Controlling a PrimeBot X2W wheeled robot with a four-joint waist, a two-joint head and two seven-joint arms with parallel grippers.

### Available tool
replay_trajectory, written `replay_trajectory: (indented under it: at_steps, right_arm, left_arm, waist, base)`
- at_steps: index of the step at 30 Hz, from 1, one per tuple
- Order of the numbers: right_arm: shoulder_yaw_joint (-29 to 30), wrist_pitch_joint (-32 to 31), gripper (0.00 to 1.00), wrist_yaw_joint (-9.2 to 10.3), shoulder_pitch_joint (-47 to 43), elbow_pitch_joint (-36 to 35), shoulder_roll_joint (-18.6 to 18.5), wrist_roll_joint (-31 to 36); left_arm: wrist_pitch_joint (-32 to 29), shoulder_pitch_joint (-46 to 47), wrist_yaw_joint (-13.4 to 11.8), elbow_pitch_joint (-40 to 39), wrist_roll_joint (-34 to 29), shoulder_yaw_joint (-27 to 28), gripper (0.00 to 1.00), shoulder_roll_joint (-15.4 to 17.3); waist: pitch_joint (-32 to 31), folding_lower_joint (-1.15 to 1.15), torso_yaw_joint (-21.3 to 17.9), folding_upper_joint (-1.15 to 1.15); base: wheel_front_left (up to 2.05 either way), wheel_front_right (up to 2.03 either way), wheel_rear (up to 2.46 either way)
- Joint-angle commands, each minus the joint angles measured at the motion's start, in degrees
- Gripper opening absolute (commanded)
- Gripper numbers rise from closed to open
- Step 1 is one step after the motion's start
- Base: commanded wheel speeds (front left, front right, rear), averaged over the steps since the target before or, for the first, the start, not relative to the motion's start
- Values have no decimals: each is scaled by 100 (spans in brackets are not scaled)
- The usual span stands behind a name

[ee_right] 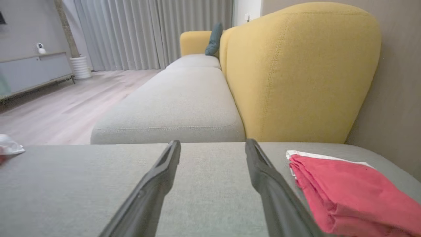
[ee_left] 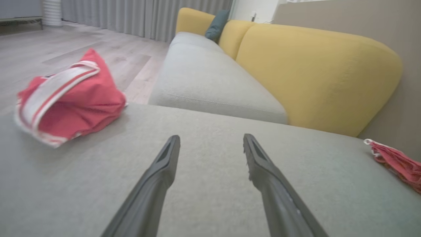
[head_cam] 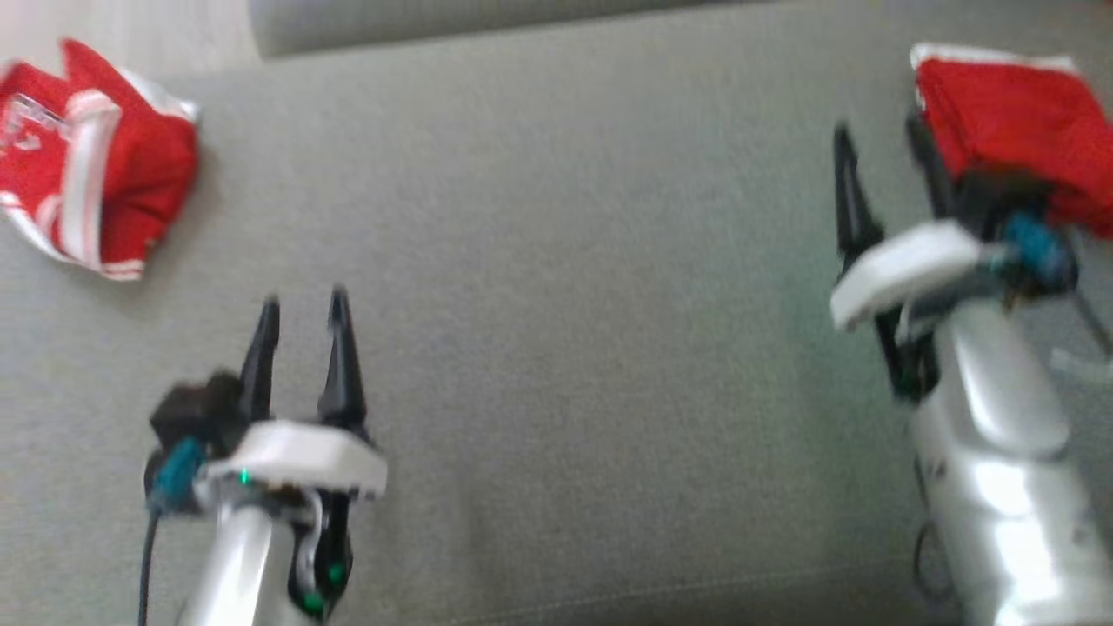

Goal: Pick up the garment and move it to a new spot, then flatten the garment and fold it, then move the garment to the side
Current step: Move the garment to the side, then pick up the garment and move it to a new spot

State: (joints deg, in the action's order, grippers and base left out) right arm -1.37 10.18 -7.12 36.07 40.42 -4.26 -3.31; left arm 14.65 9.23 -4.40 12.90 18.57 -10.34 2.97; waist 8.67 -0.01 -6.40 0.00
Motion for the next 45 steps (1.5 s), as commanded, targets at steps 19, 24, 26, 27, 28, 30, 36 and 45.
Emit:
replay_trajectory:
  at_steps: [19,24,26,27,28,30,36,45]
  right_arm:
    - [-356,317,100,-36,-2805,-2409,137,-547]
    - [-357,238,100,-36,-3112,-2746,137,-609]
    - [-360,205,100,-36,-3187,-2808,137,-608]
    - [-363,195,100,-36,-3212,-2837,137,-604]
    - [-364,179,100,-36,-3230,-2860,137,-591]
    - [-364,148,100,-36,-3258,-2901,137,-580]
    - [-326,52,100,-36,-3318,-2982,138,-554]
    - [-252,-30,100,-36,-3352,-3035,138,-506]
  left_arm:
    - [34,-1004,-90,-294,-1,88,100,-8]
    - [34,-1090,-135,-386,0,50,100,-8]
    - [35,-1094,-144,-401,-6,36,100,-9]
    - [35,-1093,-145,-405,-9,30,100,-9]
    - [35,-1091,-144,-408,-13,25,100,-9]
    - [35,-1089,-145,-409,-17,22,100,-9]
    - [35,-1082,-151,-414,-13,7,100,-9]
    - [35,-1071,-141,-406,-23,1,100,-9]
  waist:
    - [-1013,1,505,0]
    - [-1002,1,493,0]
    - [-996,1,485,0]
    - [-996,1,481,0]
    - [-995,1,477,0]
    - [-999,1,468,0]
    - [-1004,1,460,0]
    - [-998,1,485,0]
  base:
    - [0,0,0]
    - [0,0,0]
    - [0,0,0]
    - [0,0,0]
    - [0,0,0]
    - [0,0,0]
    - [0,0,0]
    - [0,0,0]
